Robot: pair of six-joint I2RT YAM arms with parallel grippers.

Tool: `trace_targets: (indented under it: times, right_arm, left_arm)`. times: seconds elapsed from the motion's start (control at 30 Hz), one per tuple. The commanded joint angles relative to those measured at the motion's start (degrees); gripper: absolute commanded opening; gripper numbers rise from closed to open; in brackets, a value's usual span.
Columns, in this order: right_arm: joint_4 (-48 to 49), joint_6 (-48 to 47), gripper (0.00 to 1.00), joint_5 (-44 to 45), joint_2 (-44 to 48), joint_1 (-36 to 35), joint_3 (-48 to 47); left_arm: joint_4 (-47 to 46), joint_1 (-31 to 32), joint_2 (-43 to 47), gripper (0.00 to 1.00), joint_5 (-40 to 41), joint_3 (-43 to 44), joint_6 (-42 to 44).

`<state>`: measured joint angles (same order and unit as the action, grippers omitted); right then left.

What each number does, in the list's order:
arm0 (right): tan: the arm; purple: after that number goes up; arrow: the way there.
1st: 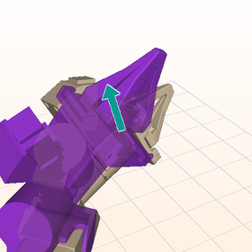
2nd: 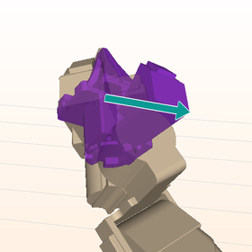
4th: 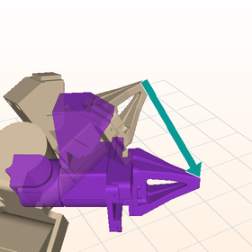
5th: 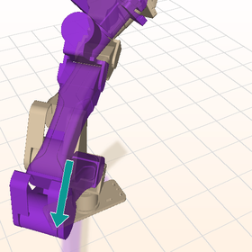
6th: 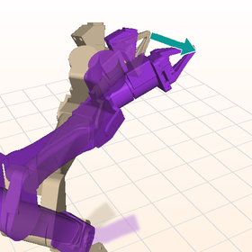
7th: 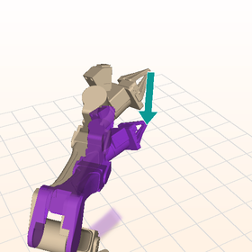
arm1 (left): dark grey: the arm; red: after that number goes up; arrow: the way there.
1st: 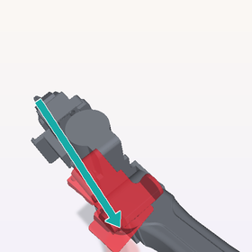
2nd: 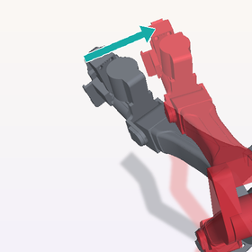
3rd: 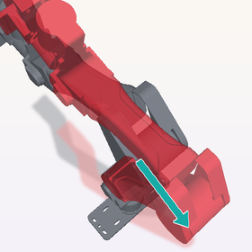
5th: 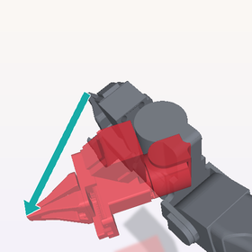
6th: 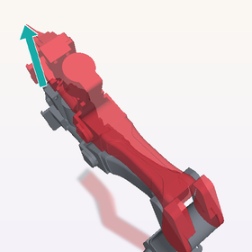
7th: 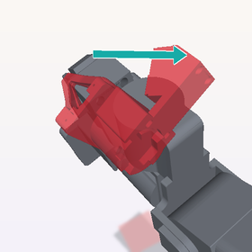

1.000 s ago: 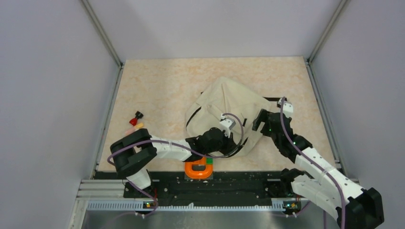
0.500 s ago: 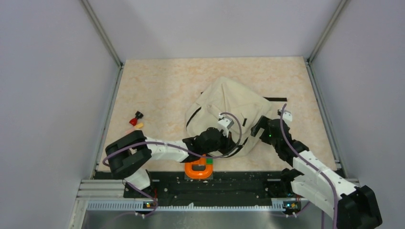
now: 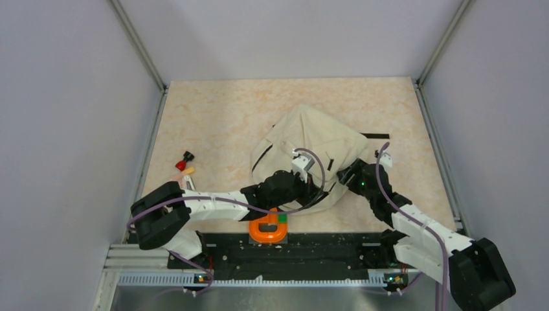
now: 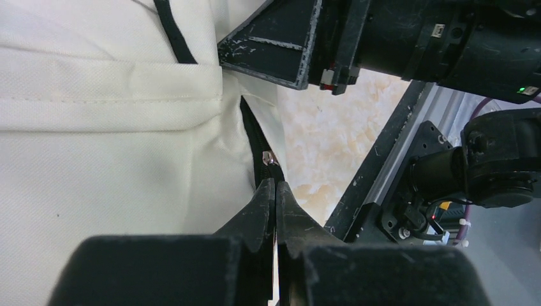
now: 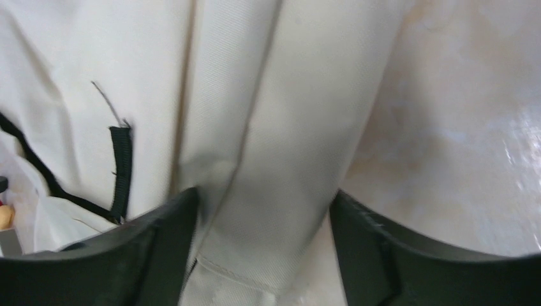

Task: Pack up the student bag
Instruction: Zip the student bag at the center of the board.

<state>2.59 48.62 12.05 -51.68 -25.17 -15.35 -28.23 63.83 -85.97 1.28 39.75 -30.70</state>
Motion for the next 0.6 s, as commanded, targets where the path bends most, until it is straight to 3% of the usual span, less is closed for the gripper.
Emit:
trace_targets:
  times: [0.0,0.07,0.17,0.33,0.57]
  right_arm:
    - [10.6,-1.3,0.44,-1.0,-2.7,0.8,-6.0]
    - [10.4,-2.9,0.22,-0.1,-5.6,0.8,-11.2]
    - [10.2,-5.2,0.02,2.2,-11.1,0.8,-18.3]
    - [12.1,-5.3,0.00,6.1,-18.9,0.8,-23.1]
    - [15.2,-3.1,0.00,12.9,-21.6,1.2,-23.0]
  left_arm:
    - [-2.0,-0.7,5.1,0.00,2.2,1.5,2.4]
    - [0.4,-1.6,6.3,0.00,2.4,3.1,2.8]
    - [1.6,-2.4,8.0,0.00,3.6,4.7,3.6]
    - [2.5,-2.9,8.8,0.00,5.9,4.5,5.3]
    - [-2.1,-3.1,8.7,0.00,5.3,-2.2,2.5]
